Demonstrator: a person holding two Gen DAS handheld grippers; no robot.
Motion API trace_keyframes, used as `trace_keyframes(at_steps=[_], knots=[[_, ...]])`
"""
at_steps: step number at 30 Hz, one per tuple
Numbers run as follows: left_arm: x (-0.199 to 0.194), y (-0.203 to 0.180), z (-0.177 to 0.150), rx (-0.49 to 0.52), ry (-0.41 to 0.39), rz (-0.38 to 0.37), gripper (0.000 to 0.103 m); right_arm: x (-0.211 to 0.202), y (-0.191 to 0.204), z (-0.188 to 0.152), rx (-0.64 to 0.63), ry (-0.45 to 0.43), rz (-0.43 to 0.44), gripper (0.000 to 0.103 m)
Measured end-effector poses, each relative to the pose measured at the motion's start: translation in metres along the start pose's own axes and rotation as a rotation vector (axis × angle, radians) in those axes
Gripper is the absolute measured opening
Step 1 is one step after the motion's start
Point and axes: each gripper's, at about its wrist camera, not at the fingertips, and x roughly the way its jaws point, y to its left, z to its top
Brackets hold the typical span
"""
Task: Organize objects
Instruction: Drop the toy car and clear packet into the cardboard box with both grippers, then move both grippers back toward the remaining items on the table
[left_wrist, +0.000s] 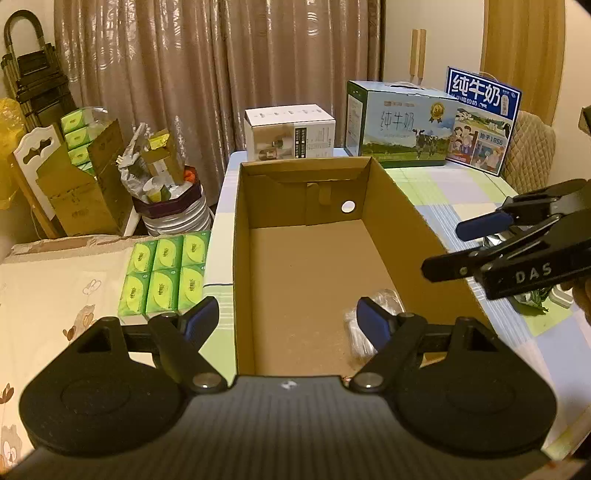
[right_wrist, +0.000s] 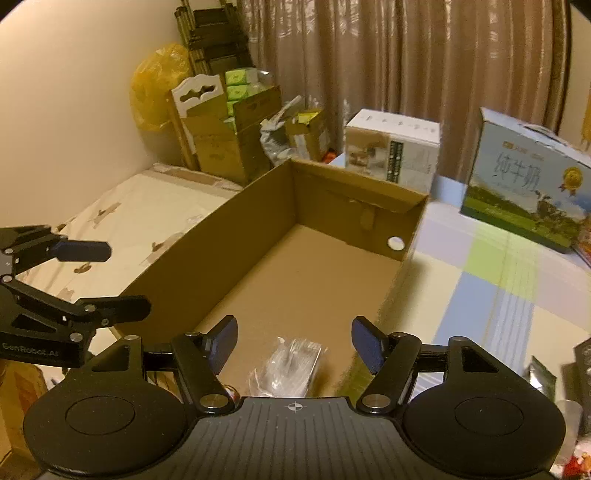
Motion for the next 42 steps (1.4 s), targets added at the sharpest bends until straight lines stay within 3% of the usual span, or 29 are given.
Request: trace_keyframes(at_steps=[10, 23, 33, 42], knots=[[-0.033, -0.023, -0.010, -0.034, -0.004, 0.008, 0.079, -0.059, -0.007, -0.040, 0.059, -0.033, -0.046, 0.067], [-0.080, -0.090, -0.024, -0.049, -0.031, -0.047, 0.086, -0.144, -0.024, -0.099, 0.149, -0.102, -0.145, 0.067], [-0.087, -0.151, -0.030, -0.003, -0.035, -0.122, 0.097, -0.203, -0.068, -0.149, 0.281, -0.156, -0.255, 0.067], [-0.075, -0.199, -0.035, 0.043, -0.033, -0.187, 0.102, -0.225, -0.113, -0.213, 0.426, -0.115, -0.388, 0.067]])
